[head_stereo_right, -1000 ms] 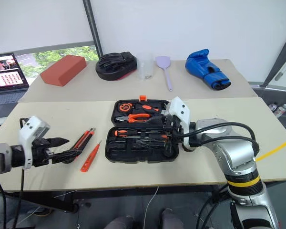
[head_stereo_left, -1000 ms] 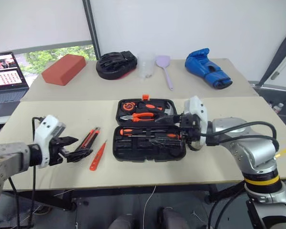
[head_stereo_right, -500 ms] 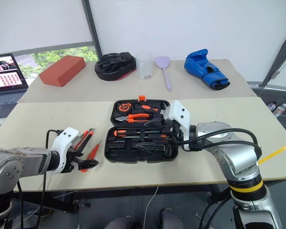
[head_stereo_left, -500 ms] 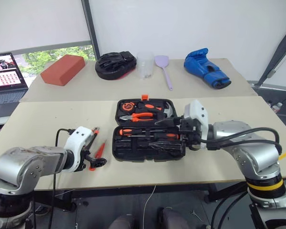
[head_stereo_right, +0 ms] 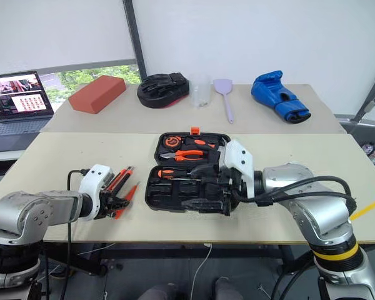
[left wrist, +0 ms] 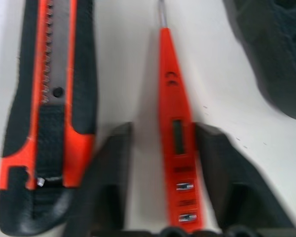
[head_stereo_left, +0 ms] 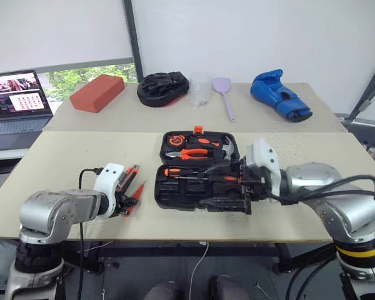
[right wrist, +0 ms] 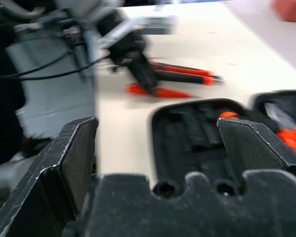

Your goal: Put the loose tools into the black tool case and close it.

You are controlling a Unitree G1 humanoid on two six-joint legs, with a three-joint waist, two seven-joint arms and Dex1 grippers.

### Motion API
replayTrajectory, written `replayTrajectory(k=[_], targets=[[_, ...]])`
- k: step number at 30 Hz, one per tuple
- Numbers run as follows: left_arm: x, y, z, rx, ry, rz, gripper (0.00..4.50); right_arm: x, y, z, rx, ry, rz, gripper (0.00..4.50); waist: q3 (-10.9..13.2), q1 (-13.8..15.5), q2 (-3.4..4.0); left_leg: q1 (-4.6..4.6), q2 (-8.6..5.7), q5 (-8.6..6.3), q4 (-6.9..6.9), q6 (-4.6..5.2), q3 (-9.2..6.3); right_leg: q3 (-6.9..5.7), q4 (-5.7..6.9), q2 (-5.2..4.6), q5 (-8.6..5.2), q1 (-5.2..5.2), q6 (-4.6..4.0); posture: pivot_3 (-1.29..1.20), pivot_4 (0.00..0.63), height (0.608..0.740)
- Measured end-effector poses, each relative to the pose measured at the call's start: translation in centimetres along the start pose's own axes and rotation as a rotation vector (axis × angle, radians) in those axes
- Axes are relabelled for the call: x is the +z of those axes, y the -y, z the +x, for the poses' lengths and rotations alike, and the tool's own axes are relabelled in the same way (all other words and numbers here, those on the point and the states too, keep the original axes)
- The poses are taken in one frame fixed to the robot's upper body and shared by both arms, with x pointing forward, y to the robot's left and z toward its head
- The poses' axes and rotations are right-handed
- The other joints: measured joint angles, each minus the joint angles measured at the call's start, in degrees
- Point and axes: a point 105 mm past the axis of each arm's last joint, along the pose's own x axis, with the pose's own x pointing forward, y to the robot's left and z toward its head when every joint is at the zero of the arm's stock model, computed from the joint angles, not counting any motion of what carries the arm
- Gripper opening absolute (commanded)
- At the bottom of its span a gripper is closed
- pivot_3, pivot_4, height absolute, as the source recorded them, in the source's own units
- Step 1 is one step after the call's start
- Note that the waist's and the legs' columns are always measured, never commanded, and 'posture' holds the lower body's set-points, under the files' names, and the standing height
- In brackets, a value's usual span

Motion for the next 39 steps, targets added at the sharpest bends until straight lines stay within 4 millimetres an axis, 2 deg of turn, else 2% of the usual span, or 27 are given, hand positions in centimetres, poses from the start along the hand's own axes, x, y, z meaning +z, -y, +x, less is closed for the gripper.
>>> replayTrajectory(k=[5, 7, 10, 15, 19, 23, 25, 26, 30, 35, 39], targets=[[1.5, -0.1, -0.3, -0.044, -0.035, 0.046, 0.41, -0.5, -1.0, -0.6, 0.037, -0.022, 0.049, 4.50, 0.10, -0.06, -0.23, -0.24, 0.01, 0.00, -0.01, 0.00, -0.01, 0.00, 0.03, 0.02, 0.00, -0.31, -0.02, 0.00, 0.150, 0.740], [3.5, -0.4, -1.7, -0.050, -0.004, 0.089, 0.41, -1.0, -1.2, -0.8, 0.035, -0.044, 0.063, 4.50, 0.18, -0.52, -0.45, -0.59, 0.03, 0.05, 0.04, -0.07, -0.01, -0.03, 0.04, 0.06, 0.03, -0.63, -0.06, 0.00, 0.150, 0.740], [6.0, -0.2, -3.9, -0.088, 0.047, 0.207, 0.41, -1.4, -1.4, -1.0, 0.020, -0.057, 0.069, 4.50, 0.18, -1.31, -0.44, -0.54, 0.03, 0.05, 0.04, -0.08, 0.00, -0.10, 0.02, 0.05, 0.00, -0.63, -0.13, 0.00, 0.150, 0.740], [7.1, -0.3, -4.9, -0.148, 0.025, 0.391, 0.41, -1.9, -1.3, -1.2, -0.015, -0.068, 0.068, 4.50, 0.19, -2.26, -0.43, -0.50, 0.02, 0.05, -0.11, -0.09, 0.00, -0.18, -0.19, 0.04, -0.02, -0.60, -0.19, 0.00, 0.150, 0.740], [9.3, 1.3, -4.3, -0.344, 0.111, 0.806, 0.41, -2.0, -1.0, -1.4, -0.045, -0.062, 0.079, 4.50, 0.19, -1.90, -0.44, -0.57, 0.09, 0.15, -0.12, -0.26, -0.01, -0.32, -0.54, 0.02, 0.13, -0.47, -0.29, 0.00, 0.150, 0.740], [9.6, 4.5, -2.6, -0.591, 0.112, 0.999, 0.41, -2.0, -0.6, -1.5, -0.075, -0.065, 0.077, 4.50, 0.19, -1.43, -0.44, -0.71, 0.08, 0.16, -0.04, -0.22, -0.01, -0.30, -0.61, 0.00, 0.20, -0.49, -0.18, 0.00, 0.150, 0.740], [8.9, 5.1, -1.6, -0.650, 0.079, 1.038, 0.41, -2.0, -0.4, -1.5, -0.088, -0.067, 0.075, 4.50, 0.19, -1.58, -0.45, -0.85, 0.08, 0.19, 0.03, -0.09, -0.01, -0.29, -0.60, 0.01, 0.20, -0.58, -0.17, 0.00, 0.150, 0.740], [8.4, 5.1, -0.9, -0.667, 0.049, 1.056, 0.41, -2.1, -0.3, -1.5, -0.099, -0.070, 0.075, 4.50, 0.19, -1.82, -0.45, -0.97, 0.08, 0.44, 0.05, 0.37, -0.02, -0.29, -0.59, 0.02, 0.21, -0.71, -0.18, 0.00, 0.150, 0.740], [8.1, 5.8, 1.6, -0.687, -0.007, 1.066, 0.41, -2.2, 0.3, -1.6, -0.136, -0.073, 0.078, 4.50, 0.20, -2.08, -0.46, -1.05, 0.08, 0.45, 0.06, 0.46, -0.02, -0.29, -0.58, 0.02, 0.21, -0.75, -0.19, 0.00, 0.150, 0.740], [8.7, 6.5, 3.4, -0.657, -0.051, 1.043, 0.41, -2.2, 0.4, -1.6, -0.152, -0.069, 0.078, 4.50, 0.20, -2.02, -0.46, -1.13, 0.11, 0.32, 0.29, 0.71, -0.05, -0.30, -0.52, 0.05, 0.21, -0.74, -0.17, 0.00, 0.150, 0.740], [9.2, 7.2, 3.9, -0.663, -0.082, 0.987, 0.41, -2.2, 0.6, -1.5, -0.163, -0.062, 0.078, 4.50, 0.20, -2.02, -0.46, -1.20, 0.09, 0.28, 0.40, 0.79, -0.04, -0.28, -0.52, 0.05, 0.26, -0.75, -0.07, 0.00, 0.150, 0.740]])
